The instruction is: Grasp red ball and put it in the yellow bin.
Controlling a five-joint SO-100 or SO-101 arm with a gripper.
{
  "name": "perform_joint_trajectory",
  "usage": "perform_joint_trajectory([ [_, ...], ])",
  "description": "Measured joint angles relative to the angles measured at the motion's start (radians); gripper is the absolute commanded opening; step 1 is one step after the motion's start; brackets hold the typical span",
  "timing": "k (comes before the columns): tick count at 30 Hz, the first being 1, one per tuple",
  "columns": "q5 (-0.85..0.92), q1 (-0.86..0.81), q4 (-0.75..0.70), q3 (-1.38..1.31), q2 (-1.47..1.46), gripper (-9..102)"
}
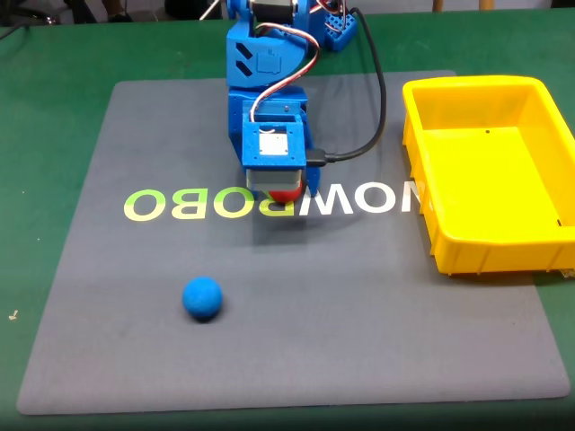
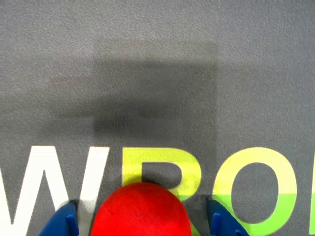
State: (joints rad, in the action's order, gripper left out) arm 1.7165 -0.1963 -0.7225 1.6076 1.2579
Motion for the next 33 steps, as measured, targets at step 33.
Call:
perform_joint_trajectory([
  [33,-0.094,0.097,0.002,-0.063,0.253,0],
])
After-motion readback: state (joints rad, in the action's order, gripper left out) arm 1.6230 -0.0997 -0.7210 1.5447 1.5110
